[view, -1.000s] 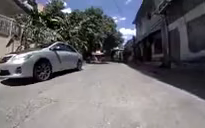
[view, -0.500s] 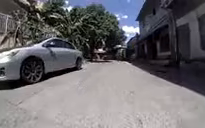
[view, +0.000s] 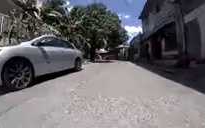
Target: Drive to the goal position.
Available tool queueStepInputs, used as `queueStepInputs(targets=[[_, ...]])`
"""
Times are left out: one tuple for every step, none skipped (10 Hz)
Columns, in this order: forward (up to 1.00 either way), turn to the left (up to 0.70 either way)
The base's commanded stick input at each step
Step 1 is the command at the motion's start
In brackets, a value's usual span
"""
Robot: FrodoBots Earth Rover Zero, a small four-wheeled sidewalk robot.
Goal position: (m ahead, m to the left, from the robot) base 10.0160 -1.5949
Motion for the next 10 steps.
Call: queueStepInputs(targets=[[1.0, -0.39], [1.0, -0.4], [1.0, -0.4], [1.0, -0.11], [1.0, 0.0], [1.0, 0.0], [1.0, 0.0], [1.0, 0.0], [1.0, 0.01], [1.0, 0.02]])
